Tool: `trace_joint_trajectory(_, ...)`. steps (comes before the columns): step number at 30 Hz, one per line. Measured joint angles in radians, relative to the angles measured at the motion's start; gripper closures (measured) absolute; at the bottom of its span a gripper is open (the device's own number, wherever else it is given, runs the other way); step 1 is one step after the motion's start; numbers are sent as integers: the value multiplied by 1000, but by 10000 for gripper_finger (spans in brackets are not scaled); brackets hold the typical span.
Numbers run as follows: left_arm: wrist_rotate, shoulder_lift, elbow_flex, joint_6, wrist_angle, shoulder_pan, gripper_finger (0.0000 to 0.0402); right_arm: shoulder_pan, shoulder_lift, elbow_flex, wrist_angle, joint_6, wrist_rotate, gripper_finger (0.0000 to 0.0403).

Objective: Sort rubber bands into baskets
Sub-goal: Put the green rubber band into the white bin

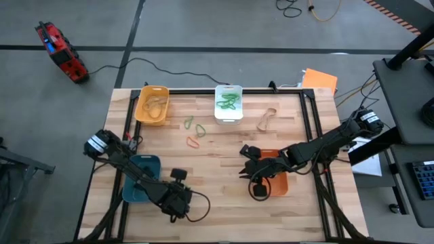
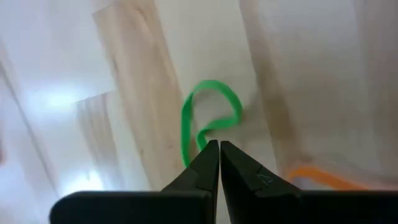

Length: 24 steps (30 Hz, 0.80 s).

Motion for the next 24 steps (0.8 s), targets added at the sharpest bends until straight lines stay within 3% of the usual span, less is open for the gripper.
trace_joint_trajectory(9, 11, -69, 0, -58, -34, 0, 401, 0, 0, 0, 2, 0, 2, 345)
trace_joint_trajectory(14, 86, -125, 1, -93, -31, 0, 401, 0, 0, 0, 7, 1, 4, 345)
trace_joint_trajectory(24, 55, -137, 2, -210, 4, 0, 396, 0, 0, -1, 29, -17, 4, 345)
